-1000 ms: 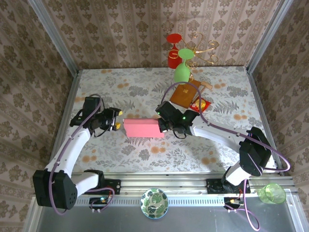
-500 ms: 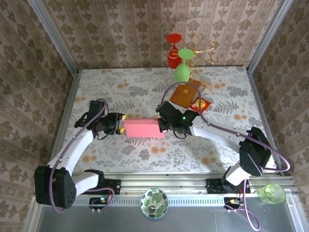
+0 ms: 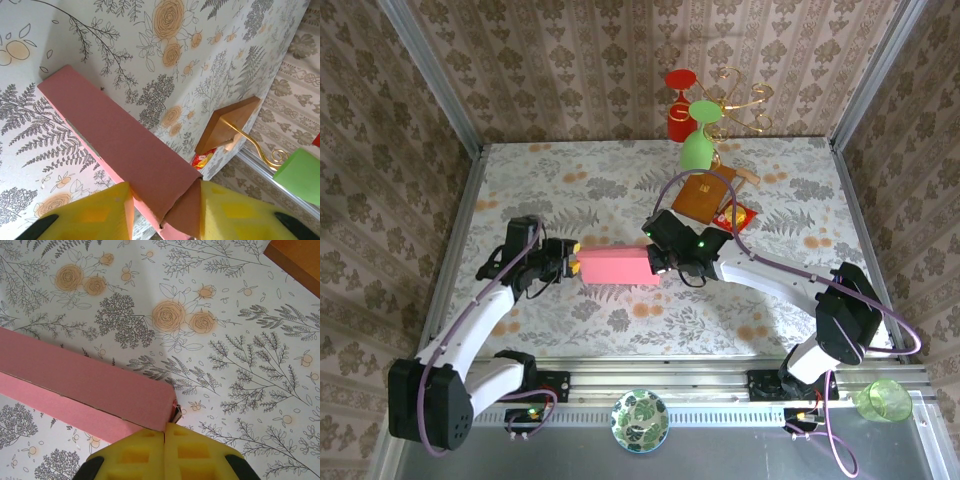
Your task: Fold the paper box
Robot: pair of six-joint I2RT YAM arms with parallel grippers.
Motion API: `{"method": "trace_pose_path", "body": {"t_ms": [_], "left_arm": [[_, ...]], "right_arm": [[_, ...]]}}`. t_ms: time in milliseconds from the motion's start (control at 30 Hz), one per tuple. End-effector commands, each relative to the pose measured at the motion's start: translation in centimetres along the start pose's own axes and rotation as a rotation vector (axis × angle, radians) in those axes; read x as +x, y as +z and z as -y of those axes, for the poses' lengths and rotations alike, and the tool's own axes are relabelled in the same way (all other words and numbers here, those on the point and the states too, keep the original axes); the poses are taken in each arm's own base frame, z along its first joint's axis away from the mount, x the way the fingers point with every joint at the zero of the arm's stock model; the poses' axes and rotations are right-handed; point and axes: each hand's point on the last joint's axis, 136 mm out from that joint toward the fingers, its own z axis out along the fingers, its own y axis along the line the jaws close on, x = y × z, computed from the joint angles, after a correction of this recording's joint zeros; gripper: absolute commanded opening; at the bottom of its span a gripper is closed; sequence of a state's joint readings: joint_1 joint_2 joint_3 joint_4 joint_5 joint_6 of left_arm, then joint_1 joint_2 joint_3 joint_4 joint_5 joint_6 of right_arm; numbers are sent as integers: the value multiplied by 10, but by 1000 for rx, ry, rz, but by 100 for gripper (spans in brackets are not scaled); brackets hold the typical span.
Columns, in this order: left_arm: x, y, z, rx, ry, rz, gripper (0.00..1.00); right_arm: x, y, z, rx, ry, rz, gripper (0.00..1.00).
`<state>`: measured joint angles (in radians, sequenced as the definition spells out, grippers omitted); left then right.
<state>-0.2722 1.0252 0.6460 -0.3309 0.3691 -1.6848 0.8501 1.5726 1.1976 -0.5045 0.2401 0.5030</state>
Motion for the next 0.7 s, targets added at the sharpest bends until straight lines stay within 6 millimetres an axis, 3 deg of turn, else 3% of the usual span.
{"method": "trace_pose_path", "body": {"t_ms": [0,67,433,533,667], "left_arm": [[-6,5,-33,-79,-73,33,32],[-7,5,-36,-78,-78,39,28],[-9,8,-42,-86,-79,51,22],[-9,8,-43,-87,-77,53,22],[-9,8,-42,-84,-77,58,22]], "right_arm": [[38,12,5,34,-40,-146,0],[36,9,4,28,-33,-150,2],[21,-23,-4,-133,139,-188,37],[14,-31,-6,-233,281,-219,43],[2,-33,-7,-401,597,-255,49]]}}
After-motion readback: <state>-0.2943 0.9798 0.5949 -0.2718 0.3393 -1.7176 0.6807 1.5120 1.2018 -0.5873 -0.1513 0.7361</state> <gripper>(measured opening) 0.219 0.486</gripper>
